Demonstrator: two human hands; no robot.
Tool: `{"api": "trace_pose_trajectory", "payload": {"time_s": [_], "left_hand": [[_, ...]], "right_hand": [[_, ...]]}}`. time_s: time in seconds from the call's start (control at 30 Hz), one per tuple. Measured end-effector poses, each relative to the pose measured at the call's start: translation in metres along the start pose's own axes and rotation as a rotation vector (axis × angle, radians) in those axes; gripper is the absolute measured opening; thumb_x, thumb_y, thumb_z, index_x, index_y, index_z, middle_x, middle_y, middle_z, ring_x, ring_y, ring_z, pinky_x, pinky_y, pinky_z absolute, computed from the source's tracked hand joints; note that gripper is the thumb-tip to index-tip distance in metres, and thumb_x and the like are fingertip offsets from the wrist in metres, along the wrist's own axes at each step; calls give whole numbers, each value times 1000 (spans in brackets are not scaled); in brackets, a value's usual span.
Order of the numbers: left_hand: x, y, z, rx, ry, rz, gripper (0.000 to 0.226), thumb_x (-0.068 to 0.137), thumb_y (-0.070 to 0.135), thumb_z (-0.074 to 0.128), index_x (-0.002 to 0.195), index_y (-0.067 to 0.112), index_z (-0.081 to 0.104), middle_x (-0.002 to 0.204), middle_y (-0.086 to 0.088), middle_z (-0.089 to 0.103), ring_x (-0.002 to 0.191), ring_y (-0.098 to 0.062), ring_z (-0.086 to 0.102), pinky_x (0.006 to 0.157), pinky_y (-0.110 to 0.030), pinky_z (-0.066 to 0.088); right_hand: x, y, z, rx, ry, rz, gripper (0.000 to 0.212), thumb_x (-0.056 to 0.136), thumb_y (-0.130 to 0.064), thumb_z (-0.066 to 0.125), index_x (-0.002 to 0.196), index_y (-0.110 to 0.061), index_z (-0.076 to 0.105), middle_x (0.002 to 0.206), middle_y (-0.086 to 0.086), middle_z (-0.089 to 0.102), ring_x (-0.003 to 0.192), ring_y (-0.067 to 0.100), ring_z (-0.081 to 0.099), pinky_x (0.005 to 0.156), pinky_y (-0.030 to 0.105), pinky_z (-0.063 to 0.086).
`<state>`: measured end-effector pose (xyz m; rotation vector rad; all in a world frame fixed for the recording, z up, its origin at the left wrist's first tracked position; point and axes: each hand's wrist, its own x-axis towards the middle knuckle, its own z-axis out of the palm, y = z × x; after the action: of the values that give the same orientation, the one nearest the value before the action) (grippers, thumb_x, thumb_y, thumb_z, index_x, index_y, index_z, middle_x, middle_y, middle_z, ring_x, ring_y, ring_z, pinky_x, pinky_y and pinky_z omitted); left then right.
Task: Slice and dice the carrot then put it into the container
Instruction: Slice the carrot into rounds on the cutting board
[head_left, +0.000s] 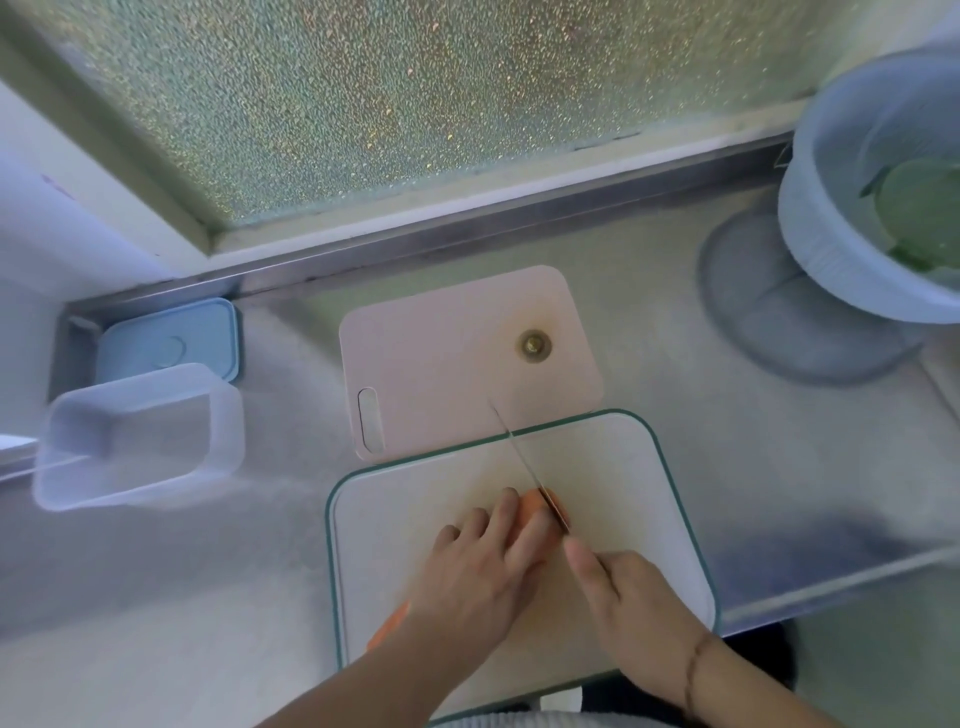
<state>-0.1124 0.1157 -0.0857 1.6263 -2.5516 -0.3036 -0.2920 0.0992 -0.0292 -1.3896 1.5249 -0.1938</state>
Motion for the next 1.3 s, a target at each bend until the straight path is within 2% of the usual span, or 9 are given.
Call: {"api": "trace_pose_trajectory", "payload": {"time_s": [0.4, 0.57, 0.73, 0.9, 1.0, 1.07, 1.1, 1.2, 1.3], "left_hand": [[2, 1, -4, -30, -23, -61, 51, 89, 46, 47, 133, 21, 47, 125, -9, 53, 76, -29, 61, 51, -36, 53], [-1, 3, -11, -63, -39, -43, 51, 89, 45, 50, 134, 22, 45, 126, -10, 52, 85, -29, 58, 56, -37, 55], [1, 1, -14, -80, -51, -45, 51, 86, 44, 50, 132, 23, 45, 125, -9, 51, 82, -30, 57, 55, -36, 54], [0, 1, -13, -86, -57, -47, 50, 88, 44, 49, 132, 21, 45, 126, -11, 55, 84, -31, 60, 56, -39, 56], [-1, 1, -11, -83, -68, -38, 53, 88, 43, 50, 136, 21, 43, 127, -11, 56, 85, -31, 60, 58, -40, 57], [-1, 2, -10, -74, -78, -41, 54, 88, 42, 49, 137, 21, 43, 129, -11, 57, 85, -30, 60, 59, -40, 56], [-1, 2, -10, -67, -83, -42, 54, 88, 42, 48, 137, 20, 44, 129, -11, 57, 84, -30, 60, 59, -40, 56], [-1, 4, -7, -41, -89, -32, 54, 88, 40, 47, 137, 17, 46, 129, -12, 58, 82, -30, 60, 57, -39, 54], [-1, 4, -6, -31, -60, -21, 50, 90, 40, 48, 134, 17, 46, 127, -13, 58, 81, -30, 61, 56, -39, 53]], "right_hand": [[-20, 18, 0, 6, 22, 98, 71, 84, -68, 25, 73, -10, 65, 75, 6, 66, 73, 13, 59, 70, 26, 44], [-62, 48, 1, -10, 153, 237, 28, 97, -51, 42, 84, -33, 58, 82, 3, 63, 87, 15, 62, 63, 12, 33], [-65, 25, -14, 102, 11, -5, 55, 81, -70, 23, 66, -29, 57, 53, -9, 56, 45, 1, 51, 48, 7, 37], [-82, 39, 8, -398, 252, -287, 51, 105, -27, 16, 115, -13, 64, 67, 4, 63, 49, 17, 58, 51, 20, 52], [-80, 16, -1, -342, 54, -161, 45, 102, -51, 12, 104, -47, 57, 53, -19, 48, 45, -1, 48, 48, 6, 40], [-66, 11, -5, -169, 110, -14, 68, 58, -101, 0, 71, -50, 44, 39, -22, 36, 39, -7, 43, 45, 2, 31], [-66, 12, -7, -126, 81, 97, 85, 36, -105, -6, 67, -42, 43, 41, -20, 42, 39, -7, 44, 46, 5, 33], [-55, -3, -14, -54, -41, 187, 76, 56, -83, 5, 72, -23, 49, 59, 6, 51, 48, 2, 49, 53, 9, 38], [-37, -14, -10, 28, 29, 46, 54, 87, -62, 26, 63, -20, 50, 60, 1, 52, 59, 8, 51, 65, 16, 42]]}}
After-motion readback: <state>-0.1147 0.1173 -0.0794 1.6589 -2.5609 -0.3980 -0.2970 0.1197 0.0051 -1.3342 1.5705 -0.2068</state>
